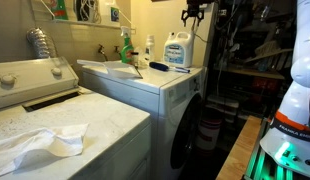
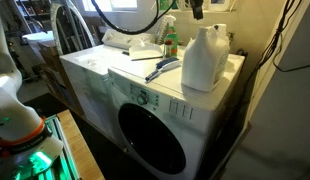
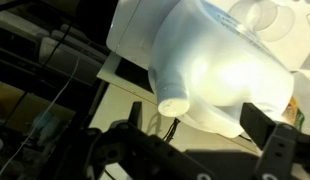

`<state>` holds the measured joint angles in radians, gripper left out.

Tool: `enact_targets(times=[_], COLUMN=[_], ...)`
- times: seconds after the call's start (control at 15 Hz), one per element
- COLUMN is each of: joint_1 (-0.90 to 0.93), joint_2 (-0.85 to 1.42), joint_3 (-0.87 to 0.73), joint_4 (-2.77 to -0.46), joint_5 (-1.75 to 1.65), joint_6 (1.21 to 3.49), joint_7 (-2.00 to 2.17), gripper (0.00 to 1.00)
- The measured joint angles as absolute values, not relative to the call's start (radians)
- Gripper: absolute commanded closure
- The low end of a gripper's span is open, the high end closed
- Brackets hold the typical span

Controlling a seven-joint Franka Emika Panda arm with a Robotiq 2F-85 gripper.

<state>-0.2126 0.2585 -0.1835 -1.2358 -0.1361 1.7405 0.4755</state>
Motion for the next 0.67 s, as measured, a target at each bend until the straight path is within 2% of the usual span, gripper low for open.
enact_targets(times=[0.4,0.67], joint_1=[-0.199,-0.198], joint_2=[0.029,-0.039], joint_3=[-0.131,-0.126], joint_4=[-1.392,-1.422], joint_5=[-0.033,0.011], joint_6=[1.605,1.527], joint_7=[0.25,0.164], gripper=[0.0,0.0])
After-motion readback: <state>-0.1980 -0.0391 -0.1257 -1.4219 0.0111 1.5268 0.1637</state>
